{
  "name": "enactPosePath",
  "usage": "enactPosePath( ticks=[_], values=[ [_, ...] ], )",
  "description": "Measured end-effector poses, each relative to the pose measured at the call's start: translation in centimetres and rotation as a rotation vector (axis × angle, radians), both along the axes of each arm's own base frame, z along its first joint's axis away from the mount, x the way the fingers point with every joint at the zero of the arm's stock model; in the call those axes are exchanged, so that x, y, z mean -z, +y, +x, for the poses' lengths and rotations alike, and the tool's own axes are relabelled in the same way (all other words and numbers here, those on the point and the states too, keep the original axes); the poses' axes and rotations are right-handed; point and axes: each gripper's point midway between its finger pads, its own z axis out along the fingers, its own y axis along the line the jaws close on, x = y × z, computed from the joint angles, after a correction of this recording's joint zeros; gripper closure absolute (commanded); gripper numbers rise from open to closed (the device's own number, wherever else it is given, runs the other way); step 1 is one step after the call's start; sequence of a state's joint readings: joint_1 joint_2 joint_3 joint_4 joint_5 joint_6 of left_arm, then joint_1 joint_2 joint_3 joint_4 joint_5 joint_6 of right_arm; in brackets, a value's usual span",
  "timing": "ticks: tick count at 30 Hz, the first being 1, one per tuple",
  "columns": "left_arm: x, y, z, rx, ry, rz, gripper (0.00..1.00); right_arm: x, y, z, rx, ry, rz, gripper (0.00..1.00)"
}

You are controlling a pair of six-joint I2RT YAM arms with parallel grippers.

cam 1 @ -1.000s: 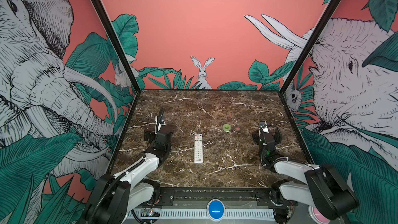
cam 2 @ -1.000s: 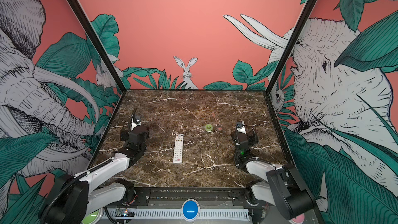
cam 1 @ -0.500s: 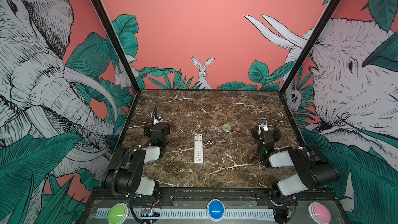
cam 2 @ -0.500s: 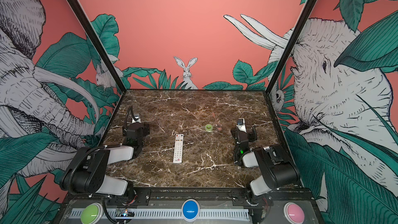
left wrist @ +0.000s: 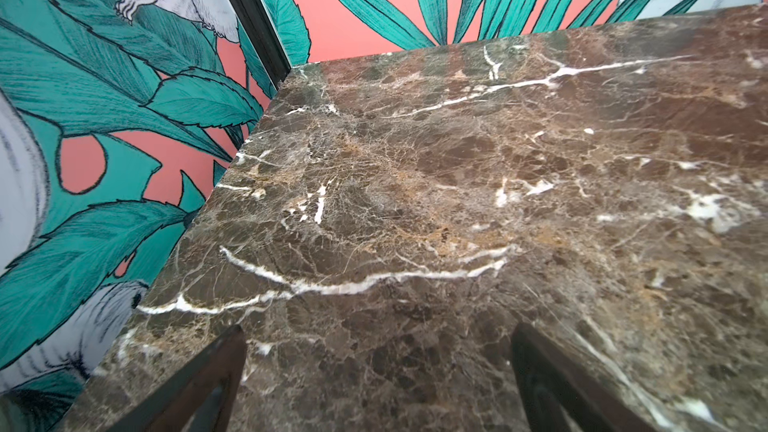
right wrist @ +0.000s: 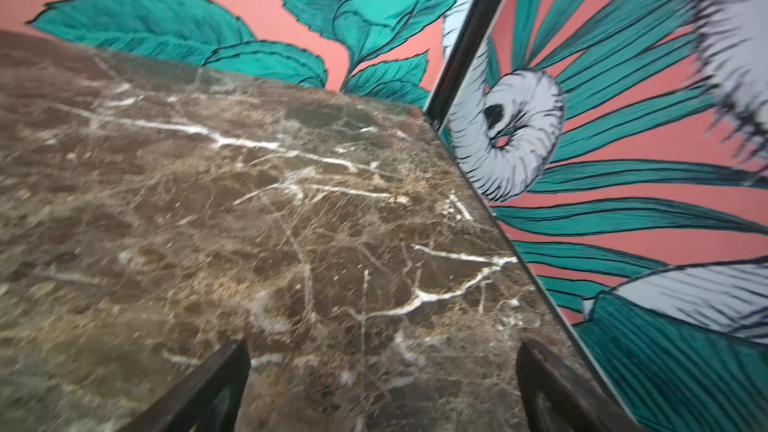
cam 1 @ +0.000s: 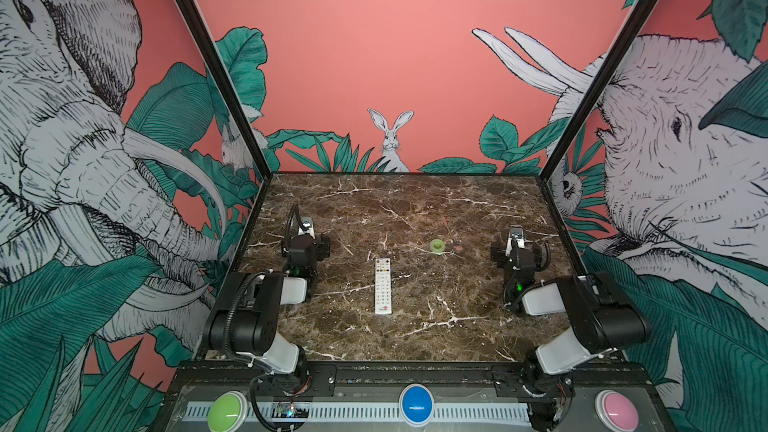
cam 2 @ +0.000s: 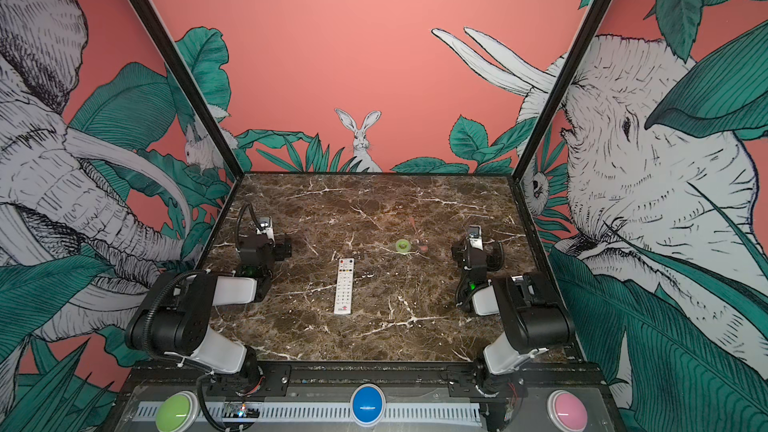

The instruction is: Load the batteries into the remote control

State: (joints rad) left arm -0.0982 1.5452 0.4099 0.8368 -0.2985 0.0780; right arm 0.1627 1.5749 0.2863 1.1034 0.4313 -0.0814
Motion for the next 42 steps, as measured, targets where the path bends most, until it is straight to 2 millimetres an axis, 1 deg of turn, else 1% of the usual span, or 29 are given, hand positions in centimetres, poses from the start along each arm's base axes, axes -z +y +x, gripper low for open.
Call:
enactPosePath(
  ticks=[6, 9, 12, 15, 20, 42],
  values=[
    [-0.1, 0.0, 0.2, 0.005, -0.012, -0.005, 0.0, 0.1, -0.1, 0.1, 0.01, 0.006, 0.011, 0.01],
    [-0.1, -0.1, 0.2, 0.006, -0.016, -0.005, 0.0, 0.0, -0.2, 0.5, 0.02, 0.007, 0.023, 0.01],
    [-0.1, -0.1, 0.1, 0.007, -0.015, -0.005, 0.0, -0.1, -0.6, 0.8, 0.035, 0.008, 0.036, 0.01],
    [-0.1, -0.1, 0.1, 0.007, -0.018, -0.006, 0.01, 0.1, -1.4, 0.9, 0.055, 0.023, 0.05, 0.01],
    [-0.2, 0.0, 0.1, 0.006, -0.02, -0.006, 0.0, 0.7, -2.0, 0.9, 0.07, 0.047, 0.074, 0.01],
    [-0.2, 0.0, 0.1, 0.006, -0.02, -0.006, 0.0, 1.2, -1.9, 0.8, 0.059, 0.064, 0.097, 0.01]
  ],
)
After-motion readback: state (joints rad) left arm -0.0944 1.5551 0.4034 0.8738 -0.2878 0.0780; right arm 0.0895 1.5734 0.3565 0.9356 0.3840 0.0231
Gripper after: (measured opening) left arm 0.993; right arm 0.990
